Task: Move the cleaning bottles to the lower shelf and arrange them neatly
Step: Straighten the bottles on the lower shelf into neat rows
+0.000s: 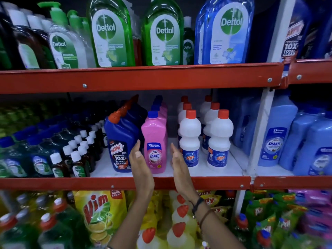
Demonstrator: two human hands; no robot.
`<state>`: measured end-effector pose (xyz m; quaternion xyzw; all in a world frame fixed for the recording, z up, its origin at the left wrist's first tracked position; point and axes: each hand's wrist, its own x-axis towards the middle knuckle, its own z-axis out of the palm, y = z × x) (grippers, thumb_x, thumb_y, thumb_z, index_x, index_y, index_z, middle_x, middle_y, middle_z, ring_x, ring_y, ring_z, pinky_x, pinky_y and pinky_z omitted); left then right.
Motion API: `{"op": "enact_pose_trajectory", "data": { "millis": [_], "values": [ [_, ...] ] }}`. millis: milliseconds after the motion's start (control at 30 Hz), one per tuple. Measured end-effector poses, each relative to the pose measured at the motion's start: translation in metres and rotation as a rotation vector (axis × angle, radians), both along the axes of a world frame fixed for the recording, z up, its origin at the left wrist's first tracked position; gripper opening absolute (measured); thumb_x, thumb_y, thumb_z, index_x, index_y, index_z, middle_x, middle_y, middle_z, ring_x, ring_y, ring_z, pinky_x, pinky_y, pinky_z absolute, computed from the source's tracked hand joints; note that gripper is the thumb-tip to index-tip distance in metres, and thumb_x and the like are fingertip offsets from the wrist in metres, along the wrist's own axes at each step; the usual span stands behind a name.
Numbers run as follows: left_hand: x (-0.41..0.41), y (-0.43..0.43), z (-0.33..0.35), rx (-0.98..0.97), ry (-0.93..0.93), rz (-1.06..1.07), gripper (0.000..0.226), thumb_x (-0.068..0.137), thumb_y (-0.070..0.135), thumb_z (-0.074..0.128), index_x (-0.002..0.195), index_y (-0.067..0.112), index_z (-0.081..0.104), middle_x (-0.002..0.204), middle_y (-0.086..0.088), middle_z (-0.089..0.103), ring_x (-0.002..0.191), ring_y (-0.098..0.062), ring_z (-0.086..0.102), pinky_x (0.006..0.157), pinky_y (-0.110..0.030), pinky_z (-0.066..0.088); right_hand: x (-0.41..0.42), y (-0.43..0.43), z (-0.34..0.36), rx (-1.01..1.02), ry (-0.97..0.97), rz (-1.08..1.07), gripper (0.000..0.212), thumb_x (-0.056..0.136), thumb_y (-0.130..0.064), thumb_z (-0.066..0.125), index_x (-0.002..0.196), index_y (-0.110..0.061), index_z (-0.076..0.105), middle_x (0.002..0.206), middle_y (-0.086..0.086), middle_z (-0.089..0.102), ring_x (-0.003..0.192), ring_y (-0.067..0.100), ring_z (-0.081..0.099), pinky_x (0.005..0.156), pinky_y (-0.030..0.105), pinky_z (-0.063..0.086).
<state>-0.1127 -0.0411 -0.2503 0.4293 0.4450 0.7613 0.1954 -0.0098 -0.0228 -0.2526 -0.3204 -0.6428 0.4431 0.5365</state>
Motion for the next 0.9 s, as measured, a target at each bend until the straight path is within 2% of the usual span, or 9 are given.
{"op": "enact_pose_trajectory", "data": {
  "millis": [100, 167, 233, 367, 600, 667, 733, 800, 900],
  "values": [
    [-0.015, 0.005, -0.005, -0.090, 0.041, -0.118, 0.057, 0.087, 0.070, 0.021, 0.136, 0.045, 0.036, 0.141, 0.012, 0.043, 0.116, 0.012, 0.049, 0.093, -0.019, 0.050, -0.012, 0.009, 0.000, -0.048, 0.067, 0.031, 0.069, 0.072, -0.082, 0.030, 0.131, -0.045, 0.033, 0.137, -0.022, 0.042, 0.120, -0.015, 0.043, 0.086, 0.003, 0.041],
    [-0.020, 0.007, -0.006, -0.116, 0.072, -0.169, 0.062, 0.081, 0.079, 0.021, 0.134, 0.051, 0.037, 0.142, 0.005, 0.048, 0.123, -0.007, 0.053, 0.101, -0.039, 0.049, -0.017, 0.017, -0.004, -0.065, 0.086, 0.029, 0.082, 0.067, -0.087, 0.032, 0.134, -0.040, 0.040, 0.139, -0.012, 0.048, 0.123, -0.002, 0.048, 0.091, 0.012, 0.045],
    [-0.022, 0.007, -0.005, -0.116, 0.078, -0.185, 0.061, 0.079, 0.081, 0.021, 0.131, 0.054, 0.039, 0.141, 0.002, 0.050, 0.125, -0.011, 0.053, 0.103, -0.044, 0.048, -0.019, 0.021, -0.006, -0.075, 0.102, 0.018, 0.083, 0.066, -0.088, 0.032, 0.131, -0.038, 0.044, 0.139, -0.004, 0.050, 0.125, 0.006, 0.050, 0.091, 0.017, 0.047],
    [-0.026, 0.010, -0.004, -0.120, 0.063, -0.214, 0.071, 0.068, 0.094, 0.023, 0.127, 0.059, 0.042, 0.141, 0.002, 0.050, 0.125, -0.013, 0.053, 0.104, -0.047, 0.047, -0.020, 0.019, -0.004, -0.087, 0.122, 0.012, 0.075, 0.065, -0.087, 0.034, 0.123, -0.042, 0.047, 0.136, -0.001, 0.051, 0.122, 0.007, 0.051, 0.078, 0.009, 0.049],
    [-0.030, 0.012, -0.003, -0.142, 0.087, -0.230, 0.073, 0.067, 0.095, 0.022, 0.129, 0.060, 0.041, 0.144, 0.003, 0.048, 0.127, -0.013, 0.051, 0.104, -0.049, 0.047, -0.022, 0.013, 0.001, -0.064, 0.113, -0.017, 0.071, 0.064, -0.087, 0.037, 0.120, -0.044, 0.047, 0.130, -0.005, 0.053, 0.115, 0.000, 0.055, 0.076, 0.009, 0.049],
    [-0.029, 0.008, -0.002, -0.129, 0.083, -0.235, 0.074, 0.069, 0.094, 0.023, 0.130, 0.056, 0.041, 0.143, 0.003, 0.049, 0.126, -0.011, 0.052, 0.103, -0.048, 0.048, -0.024, 0.006, 0.005, -0.042, 0.119, -0.058, 0.059, 0.077, -0.075, 0.036, 0.124, -0.039, 0.044, 0.128, -0.008, 0.050, 0.109, -0.015, 0.052, 0.075, 0.004, 0.046],
    [-0.027, -0.001, -0.002, -0.073, 0.065, -0.196, 0.071, 0.076, 0.088, 0.026, 0.130, 0.046, 0.046, 0.137, 0.006, 0.053, 0.123, -0.008, 0.054, 0.102, -0.044, 0.049, -0.029, -0.005, 0.005, 0.037, 0.132, -0.186, 0.042, 0.095, -0.047, 0.033, 0.131, -0.027, 0.043, 0.130, -0.006, 0.046, 0.105, -0.027, 0.045, 0.076, -0.002, 0.041],
    [-0.030, -0.012, -0.003, 0.031, 0.043, -0.088, 0.062, 0.082, 0.082, 0.027, 0.124, 0.043, 0.051, 0.131, 0.014, 0.055, 0.123, -0.004, 0.052, 0.102, -0.038, 0.047, -0.037, -0.015, -0.003, 0.145, 0.166, -0.280, 0.047, 0.095, -0.043, 0.035, 0.133, -0.018, 0.047, 0.134, -0.003, 0.047, 0.114, -0.020, 0.043, 0.085, 0.001, 0.040],
    [-0.050, -0.020, 0.000, 0.173, 0.012, 0.112, 0.055, 0.088, 0.077, 0.025, 0.122, 0.044, 0.052, 0.131, 0.014, 0.053, 0.128, -0.008, 0.046, 0.106, -0.038, 0.039, -0.058, -0.027, -0.008, 0.194, 0.119, -0.120, 0.065, 0.086, -0.067, 0.033, 0.130, -0.023, 0.052, 0.135, -0.006, 0.053, 0.127, 0.001, 0.046, 0.102, 0.019, 0.040]
  ]
}}
